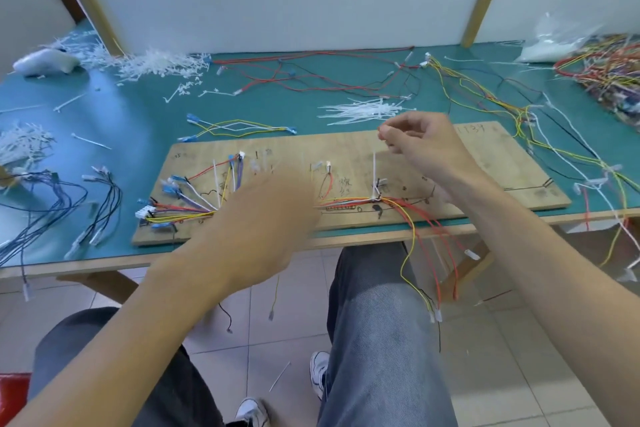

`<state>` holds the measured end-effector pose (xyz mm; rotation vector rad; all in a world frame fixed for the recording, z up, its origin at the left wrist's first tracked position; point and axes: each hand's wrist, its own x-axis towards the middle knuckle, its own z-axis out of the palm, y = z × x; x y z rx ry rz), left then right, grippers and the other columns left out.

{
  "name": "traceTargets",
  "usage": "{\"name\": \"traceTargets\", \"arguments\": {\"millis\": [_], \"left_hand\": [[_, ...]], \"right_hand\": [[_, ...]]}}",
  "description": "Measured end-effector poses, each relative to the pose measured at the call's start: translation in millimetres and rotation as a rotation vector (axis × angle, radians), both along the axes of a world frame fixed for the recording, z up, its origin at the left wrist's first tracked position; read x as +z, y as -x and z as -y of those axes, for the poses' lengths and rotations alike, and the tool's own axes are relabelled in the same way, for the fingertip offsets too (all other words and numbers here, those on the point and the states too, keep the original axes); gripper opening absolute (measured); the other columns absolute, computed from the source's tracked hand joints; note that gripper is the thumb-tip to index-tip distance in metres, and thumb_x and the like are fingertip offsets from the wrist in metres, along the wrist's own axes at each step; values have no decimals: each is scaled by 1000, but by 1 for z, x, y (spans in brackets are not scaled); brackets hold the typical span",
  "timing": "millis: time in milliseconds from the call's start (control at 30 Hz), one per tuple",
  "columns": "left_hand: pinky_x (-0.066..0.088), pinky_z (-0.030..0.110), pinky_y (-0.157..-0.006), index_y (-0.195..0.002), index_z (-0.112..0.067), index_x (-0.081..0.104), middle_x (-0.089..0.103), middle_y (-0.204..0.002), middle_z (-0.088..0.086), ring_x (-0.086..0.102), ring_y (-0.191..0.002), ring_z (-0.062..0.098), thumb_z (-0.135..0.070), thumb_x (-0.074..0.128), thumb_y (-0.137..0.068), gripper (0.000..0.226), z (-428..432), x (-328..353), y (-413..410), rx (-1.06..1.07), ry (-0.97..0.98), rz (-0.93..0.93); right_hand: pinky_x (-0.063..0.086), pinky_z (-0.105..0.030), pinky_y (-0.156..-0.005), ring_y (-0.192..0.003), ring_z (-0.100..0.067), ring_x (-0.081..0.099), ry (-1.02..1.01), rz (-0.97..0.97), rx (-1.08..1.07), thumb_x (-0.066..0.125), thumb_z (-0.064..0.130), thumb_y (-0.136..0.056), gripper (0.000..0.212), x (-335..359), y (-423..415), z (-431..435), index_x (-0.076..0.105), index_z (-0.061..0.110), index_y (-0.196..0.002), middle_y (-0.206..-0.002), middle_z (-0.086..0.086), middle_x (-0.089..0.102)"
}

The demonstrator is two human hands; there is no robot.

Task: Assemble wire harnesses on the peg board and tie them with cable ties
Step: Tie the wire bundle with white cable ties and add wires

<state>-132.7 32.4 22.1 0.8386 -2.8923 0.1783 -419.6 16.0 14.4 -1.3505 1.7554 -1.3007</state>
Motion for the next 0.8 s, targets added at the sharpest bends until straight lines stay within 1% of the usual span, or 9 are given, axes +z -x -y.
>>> {"name": "traceTargets", "arguments": {"millis": [100,233,333,433,500,567,633,733,800], "left_hand": [[45,33,-82,-104,-26,76,60,-105,-12,51,-103,15,-19,74,-89,17,-12,3,-27,35,-67,-224],[49,32,-64,-96,-36,65,57,-96,-22,54,-81,5,-23,63,-89,15,-31,-4,-93,330,-89,-419],[55,39,-61,-100,-35,65,60,-103,-21,65,-88,17,-5,69,-77,37,-38,-20,-118,344,-108,-254],[56,43,-64,-106,-25,70,62,-109,-13,63,-92,25,15,69,-59,62,-38,-30,-130,297,-68,-185],[53,38,-74,-104,-21,71,63,-105,-8,61,-91,26,15,77,-63,54,-38,-34,-133,282,-9,-205],[51,38,-76,-101,-17,73,64,-103,-4,62,-90,29,11,82,-70,43,-37,-38,-132,261,28,-242],[50,39,-76,-100,-14,73,65,-102,-2,61,-90,29,11,82,-73,38,-36,-42,-133,255,64,-276],[48,42,-75,-99,-17,68,60,-103,-4,57,-92,26,3,79,-76,33,-36,-45,-146,263,97,-302],[47,47,-71,-103,-18,68,56,-103,-3,56,-93,28,7,71,-74,39,-38,-48,-154,238,123,-290]], "right_hand": [[55,-24,-77,-81,1,67,168,-228,-68,73,27,-95,3,24,-22,-9,76,26,-95,-88,13,74],[50,-24,-62,-69,-13,66,453,-367,149,72,26,-95,9,16,-87,-75,67,24,-88,-71,12,67],[55,-33,-68,-71,-10,67,119,-457,329,64,46,-98,22,-21,-132,-117,65,26,-88,-71,15,68],[55,-38,-94,-107,-11,68,-206,-449,338,55,60,-99,38,-58,-157,-129,68,29,-116,-108,13,74],[52,-40,-105,-127,-13,60,-278,-366,346,53,65,-98,56,-70,-168,-130,57,30,-141,-136,11,66],[48,-40,-111,-133,-11,55,-263,-289,341,55,66,-97,63,-79,-177,-127,50,30,-148,-144,15,60],[47,-37,-109,-128,-2,57,-261,-110,349,63,57,-98,49,-82,-185,-119,58,33,-139,-128,21,70],[53,-34,-87,-88,-2,69,-257,54,347,65,39,-102,13,-83,-193,-111,74,30,-102,-84,10,77],[54,-35,-73,-69,-6,66,-216,116,361,62,36,-105,22,-81,-195,-114,75,27,-90,-74,1,74]]}}
